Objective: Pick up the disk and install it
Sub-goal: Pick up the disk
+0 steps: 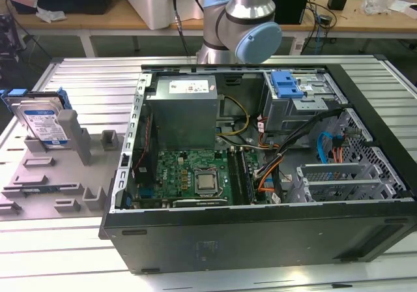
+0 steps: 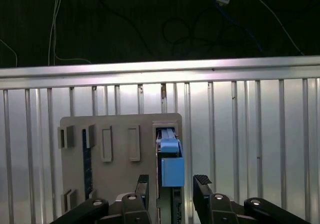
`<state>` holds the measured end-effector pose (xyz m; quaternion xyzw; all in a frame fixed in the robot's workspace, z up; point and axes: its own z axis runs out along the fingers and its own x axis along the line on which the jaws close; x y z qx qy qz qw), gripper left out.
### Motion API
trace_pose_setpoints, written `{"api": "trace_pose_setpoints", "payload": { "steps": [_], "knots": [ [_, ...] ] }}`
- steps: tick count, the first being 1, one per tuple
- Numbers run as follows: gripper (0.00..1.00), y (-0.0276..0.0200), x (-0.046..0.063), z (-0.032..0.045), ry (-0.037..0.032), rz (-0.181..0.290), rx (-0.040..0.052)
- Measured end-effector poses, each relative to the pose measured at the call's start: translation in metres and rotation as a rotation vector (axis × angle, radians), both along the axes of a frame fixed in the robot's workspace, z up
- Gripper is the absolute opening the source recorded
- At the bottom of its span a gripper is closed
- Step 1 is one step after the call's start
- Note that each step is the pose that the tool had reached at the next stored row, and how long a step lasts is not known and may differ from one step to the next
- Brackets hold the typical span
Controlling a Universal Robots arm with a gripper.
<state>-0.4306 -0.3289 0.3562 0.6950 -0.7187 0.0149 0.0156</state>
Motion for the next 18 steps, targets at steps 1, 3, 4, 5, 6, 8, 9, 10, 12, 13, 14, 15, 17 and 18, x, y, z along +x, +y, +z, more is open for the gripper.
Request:
{"api": "trace_pose_setpoints", "payload": {
  "steps": [1, 3, 4, 5, 6, 8, 9, 10, 12, 13, 14, 15, 17, 18],
  "knots": [
    [0.48, 0.0, 0.0, -0.001, -0.0001, 0.0, 0.0],
    [0.48, 0.0, -0.001, -0.0043, -0.0001, 0.0, 0.0],
    [0.48, 0.0, -0.001, -0.0055, -0.0001, 0.0, 0.0],
    [0.48, 0.0, -0.001, -0.0066, 0.0, 0.0, 0.0],
    [0.48, 0.0, -0.001, -0.0083, -0.0001, 0.0, 0.0],
    [0.48, 0.0, -0.001, -0.0102, -0.0003, 0.0, 0.0],
    [0.48, 0.0, -0.001, -0.0112, -0.0003, 0.0, 0.0],
    [0.48, 0.0, -0.001, -0.0124, -0.0004, 0.0, 0.0],
    [0.48, 0.0, -0.002, -0.0152, -0.0011, 0.0, 0.0],
    [0.48, 0.0, -0.003, -0.0181, -0.0018, 0.0, 0.0001],
    [0.48, 0.0, -0.003, -0.0187, -0.0016, 0.0, 0.0],
    [0.48, 0.0, -0.003, -0.0192, -0.0016, 0.0, 0.0],
    [0.48, 0.0, -0.003, -0.0217, -0.0017, 0.0, 0.0],
    [0.48, 0.0, -0.003, -0.0231, -0.0018, 0.0, 0.0]
  ]
}}
